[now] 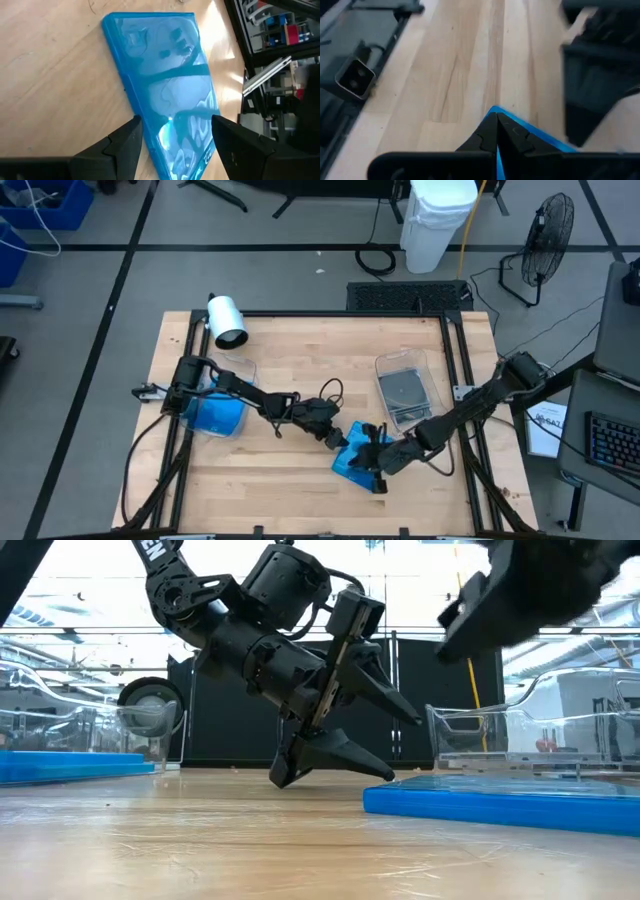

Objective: Pick & place jewel cases by type
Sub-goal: Put the blue CD case into the left transparent bin

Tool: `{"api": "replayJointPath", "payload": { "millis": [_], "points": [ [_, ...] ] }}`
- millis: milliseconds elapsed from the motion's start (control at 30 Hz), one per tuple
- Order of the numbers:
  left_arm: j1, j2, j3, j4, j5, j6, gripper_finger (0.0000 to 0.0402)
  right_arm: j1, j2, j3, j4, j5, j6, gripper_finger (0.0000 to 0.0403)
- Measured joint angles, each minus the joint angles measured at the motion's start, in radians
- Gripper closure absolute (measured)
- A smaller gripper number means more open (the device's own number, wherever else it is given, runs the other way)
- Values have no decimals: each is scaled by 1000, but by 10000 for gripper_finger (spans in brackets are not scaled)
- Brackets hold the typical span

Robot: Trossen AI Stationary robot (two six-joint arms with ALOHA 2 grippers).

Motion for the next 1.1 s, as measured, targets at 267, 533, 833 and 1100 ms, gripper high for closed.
{"api": "replayJointPath", "payload": {
  "millis": [267,533,833,1100],
  "points": [
    [-17,1,0,3,39,-12,163,50,-125,2,-303,22,229,403],
    [-40,1,0,0,47,-13,163,138,-41,6,-487,-5,564,403],
    [-41,1,-1,17,50,13,163,171,11,2,-491,-169,666,403],
    [-40,2,-1,28,52,26,163,162,-48,3,-499,-80,594,403]
  ]
}}
